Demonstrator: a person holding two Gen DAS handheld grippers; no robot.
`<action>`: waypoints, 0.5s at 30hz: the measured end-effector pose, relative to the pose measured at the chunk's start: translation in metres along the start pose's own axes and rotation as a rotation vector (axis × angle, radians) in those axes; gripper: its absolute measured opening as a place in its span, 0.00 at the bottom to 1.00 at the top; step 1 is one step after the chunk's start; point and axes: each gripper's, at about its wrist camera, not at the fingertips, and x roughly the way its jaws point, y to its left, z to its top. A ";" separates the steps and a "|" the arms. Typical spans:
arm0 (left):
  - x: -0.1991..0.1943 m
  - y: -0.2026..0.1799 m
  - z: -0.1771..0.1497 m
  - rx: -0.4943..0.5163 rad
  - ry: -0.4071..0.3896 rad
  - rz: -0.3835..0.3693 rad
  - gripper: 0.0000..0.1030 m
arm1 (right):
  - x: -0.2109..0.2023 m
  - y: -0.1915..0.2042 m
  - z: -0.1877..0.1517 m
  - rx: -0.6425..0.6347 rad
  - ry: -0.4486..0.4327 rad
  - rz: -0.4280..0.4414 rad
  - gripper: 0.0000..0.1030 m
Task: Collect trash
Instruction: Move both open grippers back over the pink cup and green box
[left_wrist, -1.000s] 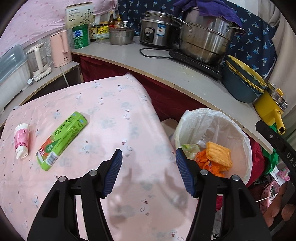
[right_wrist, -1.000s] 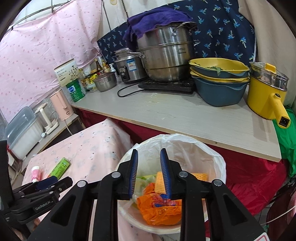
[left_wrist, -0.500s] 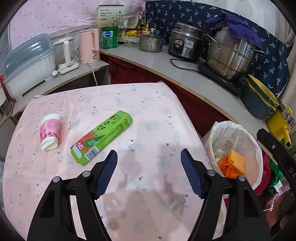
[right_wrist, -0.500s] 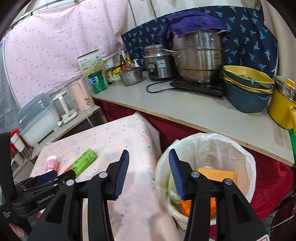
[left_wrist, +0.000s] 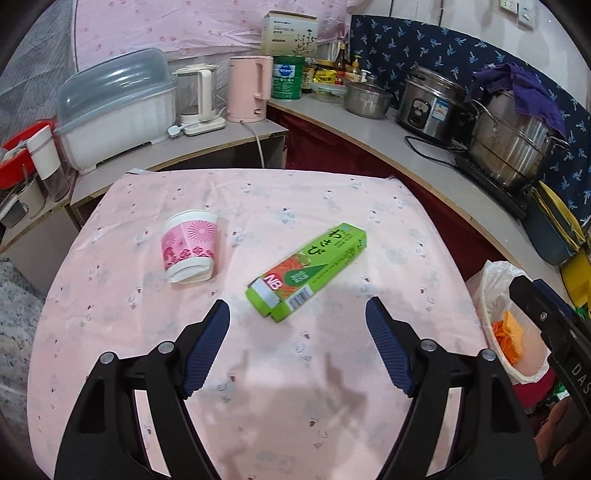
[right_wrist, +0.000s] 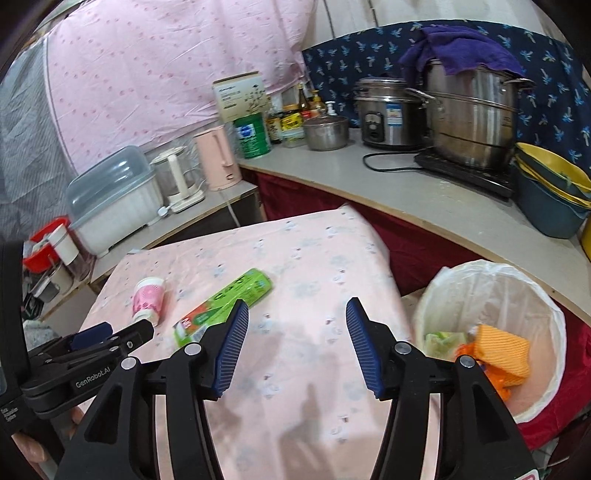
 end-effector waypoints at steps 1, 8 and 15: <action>0.000 0.006 0.000 -0.007 -0.002 0.010 0.72 | 0.002 0.006 -0.001 -0.007 0.006 0.007 0.53; 0.001 0.048 -0.002 -0.043 -0.011 0.075 0.80 | 0.023 0.043 -0.010 -0.039 0.050 0.051 0.57; 0.019 0.080 0.001 -0.082 0.019 0.095 0.81 | 0.057 0.070 -0.017 -0.049 0.117 0.086 0.61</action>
